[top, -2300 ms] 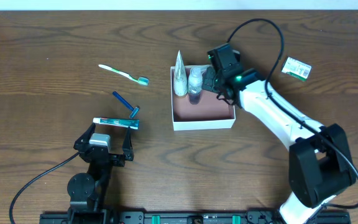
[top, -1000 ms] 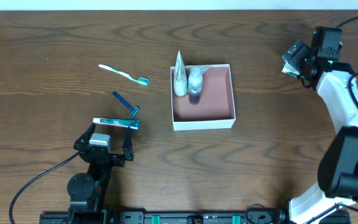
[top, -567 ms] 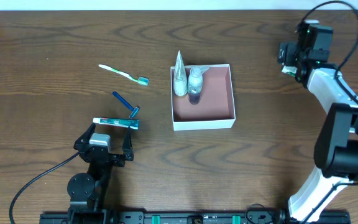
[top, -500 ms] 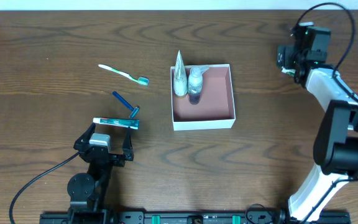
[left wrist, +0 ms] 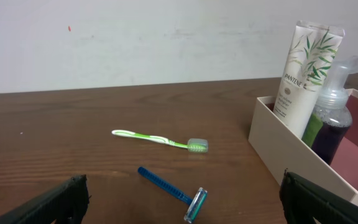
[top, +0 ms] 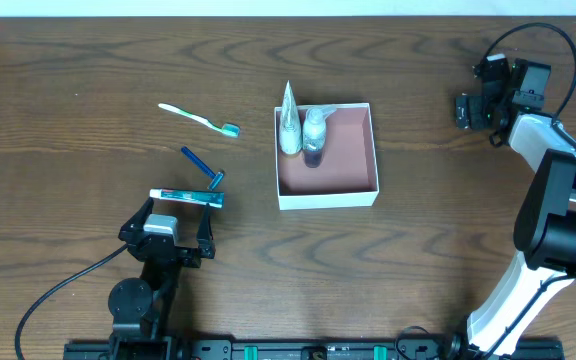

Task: Pack container
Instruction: 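Raise the right gripper out of the box toward the soap box, then lower the right gripper onto the green-white soap box and grasp it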

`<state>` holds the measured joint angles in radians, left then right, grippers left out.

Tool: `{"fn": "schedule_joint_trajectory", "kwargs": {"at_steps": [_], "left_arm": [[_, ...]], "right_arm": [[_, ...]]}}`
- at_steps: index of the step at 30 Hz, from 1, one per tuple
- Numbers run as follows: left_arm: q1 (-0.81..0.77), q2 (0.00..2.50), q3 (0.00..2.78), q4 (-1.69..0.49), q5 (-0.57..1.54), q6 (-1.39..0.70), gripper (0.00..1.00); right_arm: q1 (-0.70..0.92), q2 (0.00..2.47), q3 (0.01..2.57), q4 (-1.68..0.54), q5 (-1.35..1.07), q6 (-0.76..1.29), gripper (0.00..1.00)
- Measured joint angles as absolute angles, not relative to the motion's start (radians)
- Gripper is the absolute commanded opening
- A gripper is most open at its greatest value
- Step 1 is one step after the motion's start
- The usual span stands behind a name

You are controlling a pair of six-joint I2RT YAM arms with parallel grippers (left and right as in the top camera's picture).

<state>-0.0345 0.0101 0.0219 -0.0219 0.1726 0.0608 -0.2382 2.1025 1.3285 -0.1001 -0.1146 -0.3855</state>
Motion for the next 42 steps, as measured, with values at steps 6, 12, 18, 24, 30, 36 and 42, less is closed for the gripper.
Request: {"fn": "schedule_joint_trajectory", "kwargs": {"at_steps": [6, 12, 18, 24, 30, 36, 42], "left_arm": [[-0.035, 0.010, 0.022, -0.022, 0.173, 0.061, 0.98], [-0.035, 0.010, 0.022, -0.022, 0.173, 0.061, 0.98], [-0.035, 0.010, 0.022, -0.022, 0.173, 0.061, 0.98], [-0.035, 0.010, 0.022, -0.022, 0.173, 0.061, 0.98], [-0.035, 0.010, 0.022, -0.022, 0.173, 0.061, 0.98], [-0.035, 0.010, 0.022, -0.022, 0.173, 0.061, 0.98], [-0.035, 0.010, 0.022, -0.022, 0.173, 0.061, 0.98]], "right_arm": [[-0.240, 2.135, 1.329, -0.117, -0.151, -0.395, 0.99], [-0.240, 2.135, 1.337, -0.134, -0.165, -0.337, 0.99], [-0.240, 2.135, 1.352, -0.175, -0.165, -0.204, 0.89], [-0.240, 2.122, 1.379, -0.283, -0.165, -0.057, 0.84], [-0.228, 2.093, 1.399, -0.457, -0.159, 0.139, 0.88], [-0.175, 2.079, 1.405, -0.612, -0.137, 0.339, 0.99], [-0.112, 2.077, 1.403, -0.636, -0.036, 0.497, 0.99]]}}
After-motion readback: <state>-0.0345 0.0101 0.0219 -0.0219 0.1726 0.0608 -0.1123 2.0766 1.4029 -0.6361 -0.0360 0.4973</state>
